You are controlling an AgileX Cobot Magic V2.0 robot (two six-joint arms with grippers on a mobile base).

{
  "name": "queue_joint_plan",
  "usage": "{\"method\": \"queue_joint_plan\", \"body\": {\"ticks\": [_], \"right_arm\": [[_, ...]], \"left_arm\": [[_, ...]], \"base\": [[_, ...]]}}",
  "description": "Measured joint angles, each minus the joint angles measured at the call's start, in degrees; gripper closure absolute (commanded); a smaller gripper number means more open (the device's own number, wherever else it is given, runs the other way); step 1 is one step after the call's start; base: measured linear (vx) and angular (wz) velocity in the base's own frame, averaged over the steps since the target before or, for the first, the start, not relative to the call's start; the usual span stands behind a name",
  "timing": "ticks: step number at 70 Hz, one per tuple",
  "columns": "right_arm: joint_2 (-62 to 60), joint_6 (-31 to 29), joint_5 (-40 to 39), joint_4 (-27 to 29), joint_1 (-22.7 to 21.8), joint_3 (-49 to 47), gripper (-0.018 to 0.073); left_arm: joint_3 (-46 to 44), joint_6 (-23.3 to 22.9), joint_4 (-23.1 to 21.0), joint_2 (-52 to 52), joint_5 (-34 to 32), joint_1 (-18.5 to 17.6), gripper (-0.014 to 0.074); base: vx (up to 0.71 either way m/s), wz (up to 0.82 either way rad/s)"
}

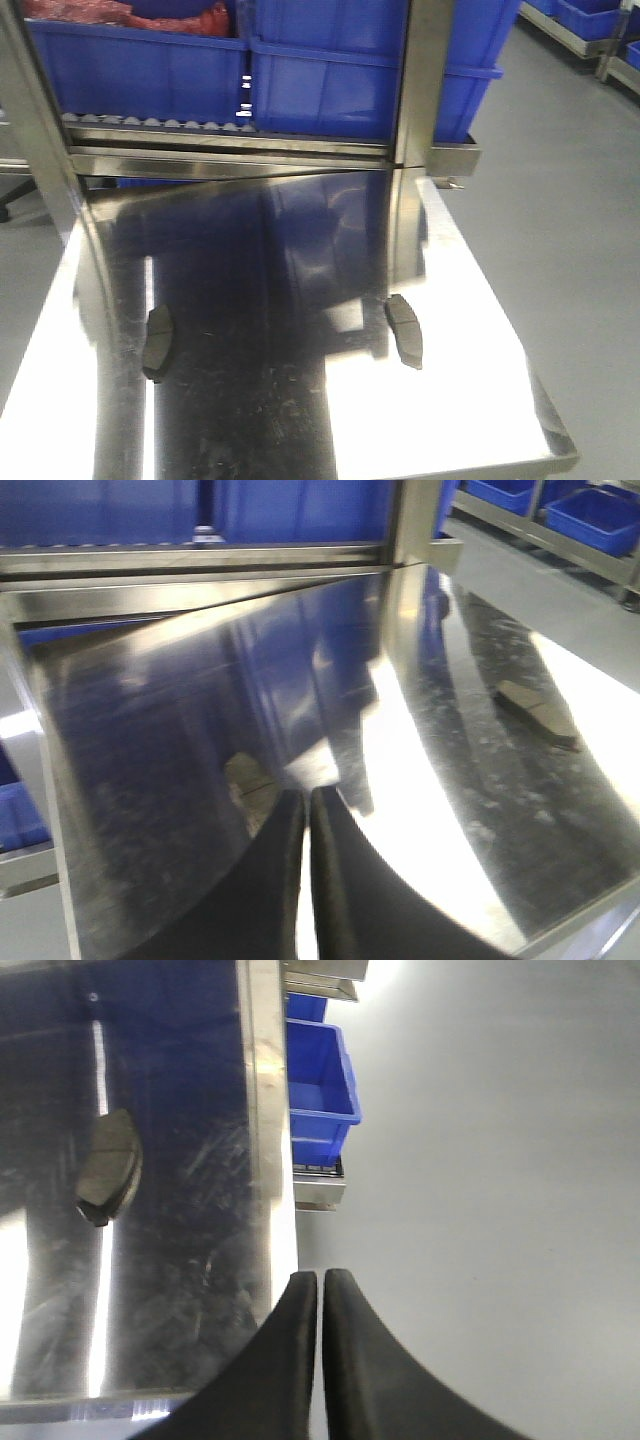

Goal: Move and align brake pads A on conveyor
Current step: 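Turn and approach the shiny steel table holding two brake pads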

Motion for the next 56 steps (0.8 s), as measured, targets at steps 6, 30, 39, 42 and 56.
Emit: {"method": "queue_joint_plan", "body": {"ticks": [6,30,39,42,56], "right_arm": [[0.0,0.0,0.0,0.0,0.0,0.0,0.056],[0.0,0.0,0.0,0.0,0.0,0.0,0.056],[0.0,0.0,0.0,0.0,0.0,0.0,0.056],[0.0,0.0,0.0,0.0,0.0,0.0,0.056],[0.0,0.0,0.0,0.0,0.0,0.0,0.056]], "left_arm": [[0.0,0.0,0.0,0.0,0.0,0.0,0.0603],[0.0,0.0,0.0,0.0,0.0,0.0,0.0603],[0.0,0.0,0.0,0.0,0.0,0.0,0.0603],[0.0,0.0,0.0,0.0,0.0,0.0,0.0603],[0.0,0.0,0.0,0.0,0.0,0.0,0.0603]], "base": [[0.03,0.2],[0.03,0.08],[0.06,0.09],[0.07,0.08],[0.07,0.07]]}}
